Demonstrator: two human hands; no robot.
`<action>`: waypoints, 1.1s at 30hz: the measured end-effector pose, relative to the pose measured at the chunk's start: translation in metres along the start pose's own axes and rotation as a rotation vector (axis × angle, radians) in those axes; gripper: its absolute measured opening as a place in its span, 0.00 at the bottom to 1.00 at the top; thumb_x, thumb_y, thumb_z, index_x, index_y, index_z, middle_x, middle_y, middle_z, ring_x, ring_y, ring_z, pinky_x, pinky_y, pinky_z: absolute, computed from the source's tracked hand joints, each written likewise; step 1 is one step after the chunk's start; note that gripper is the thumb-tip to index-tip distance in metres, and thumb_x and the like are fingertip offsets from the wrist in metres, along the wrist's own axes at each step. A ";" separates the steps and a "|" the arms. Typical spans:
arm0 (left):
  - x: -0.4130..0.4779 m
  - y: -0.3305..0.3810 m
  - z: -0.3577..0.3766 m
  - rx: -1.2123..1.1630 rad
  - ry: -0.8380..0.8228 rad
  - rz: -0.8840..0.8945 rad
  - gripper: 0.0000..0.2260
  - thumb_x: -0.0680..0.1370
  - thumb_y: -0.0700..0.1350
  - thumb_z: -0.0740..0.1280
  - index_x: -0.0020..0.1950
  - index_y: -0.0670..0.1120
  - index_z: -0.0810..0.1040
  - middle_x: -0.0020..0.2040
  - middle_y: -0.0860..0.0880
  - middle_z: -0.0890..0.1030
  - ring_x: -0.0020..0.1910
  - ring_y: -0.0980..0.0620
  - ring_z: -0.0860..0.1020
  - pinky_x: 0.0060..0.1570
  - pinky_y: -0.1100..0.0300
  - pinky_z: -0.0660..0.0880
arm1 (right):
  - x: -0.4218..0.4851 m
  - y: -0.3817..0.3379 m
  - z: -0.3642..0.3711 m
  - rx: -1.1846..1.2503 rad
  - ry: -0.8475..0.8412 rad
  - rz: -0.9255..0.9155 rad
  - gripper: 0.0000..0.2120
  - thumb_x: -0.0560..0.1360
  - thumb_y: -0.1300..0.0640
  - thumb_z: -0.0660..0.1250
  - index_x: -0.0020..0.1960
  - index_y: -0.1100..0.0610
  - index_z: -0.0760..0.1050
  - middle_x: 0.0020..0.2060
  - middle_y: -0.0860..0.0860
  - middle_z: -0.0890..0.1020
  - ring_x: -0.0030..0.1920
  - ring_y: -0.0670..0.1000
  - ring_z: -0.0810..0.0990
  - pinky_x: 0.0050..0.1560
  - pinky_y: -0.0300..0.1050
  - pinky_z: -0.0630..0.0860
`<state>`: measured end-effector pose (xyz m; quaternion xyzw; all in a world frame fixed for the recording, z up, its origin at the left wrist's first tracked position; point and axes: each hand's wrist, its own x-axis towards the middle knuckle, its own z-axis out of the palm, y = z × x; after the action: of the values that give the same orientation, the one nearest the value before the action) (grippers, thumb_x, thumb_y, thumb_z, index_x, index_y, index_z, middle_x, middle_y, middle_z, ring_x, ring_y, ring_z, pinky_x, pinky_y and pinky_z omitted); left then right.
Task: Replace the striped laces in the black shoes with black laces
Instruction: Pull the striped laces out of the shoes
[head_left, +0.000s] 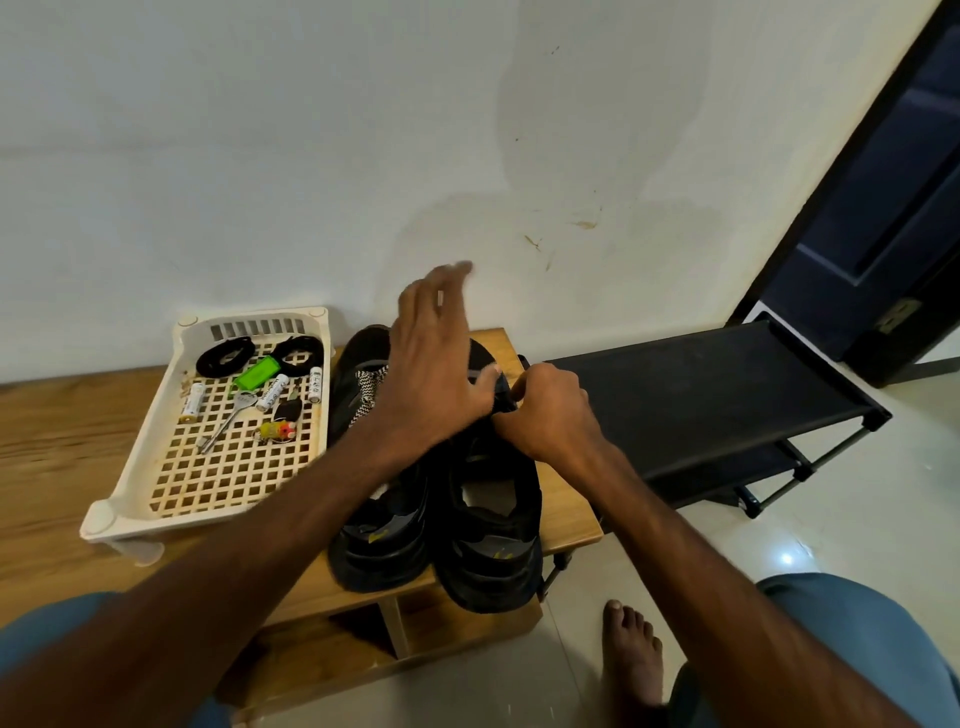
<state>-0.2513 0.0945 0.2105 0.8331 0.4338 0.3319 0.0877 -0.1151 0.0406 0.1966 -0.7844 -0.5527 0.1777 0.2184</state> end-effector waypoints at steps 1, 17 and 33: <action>-0.002 0.002 0.002 0.080 -0.052 0.035 0.34 0.69 0.49 0.77 0.73 0.48 0.70 0.78 0.45 0.61 0.78 0.44 0.56 0.72 0.45 0.63 | 0.000 0.000 0.000 0.001 0.007 0.000 0.14 0.73 0.54 0.76 0.54 0.61 0.80 0.39 0.51 0.80 0.42 0.53 0.84 0.44 0.52 0.86; 0.002 0.005 0.017 0.239 -0.369 -0.239 0.10 0.74 0.44 0.71 0.53 0.42 0.83 0.64 0.45 0.77 0.70 0.43 0.66 0.67 0.47 0.70 | -0.002 0.001 -0.001 0.015 0.014 -0.025 0.10 0.71 0.60 0.74 0.51 0.62 0.85 0.44 0.57 0.86 0.42 0.54 0.86 0.43 0.55 0.86; 0.018 -0.025 -0.006 -0.398 0.189 -0.372 0.16 0.86 0.50 0.58 0.52 0.41 0.80 0.47 0.50 0.85 0.41 0.54 0.83 0.42 0.60 0.77 | -0.003 -0.001 -0.005 -0.037 -0.015 -0.025 0.10 0.72 0.58 0.74 0.52 0.61 0.84 0.42 0.55 0.85 0.39 0.52 0.85 0.43 0.52 0.86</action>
<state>-0.2645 0.1232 0.2124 0.6709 0.5119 0.4648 0.2680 -0.1143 0.0374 0.2021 -0.7799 -0.5673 0.1705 0.2019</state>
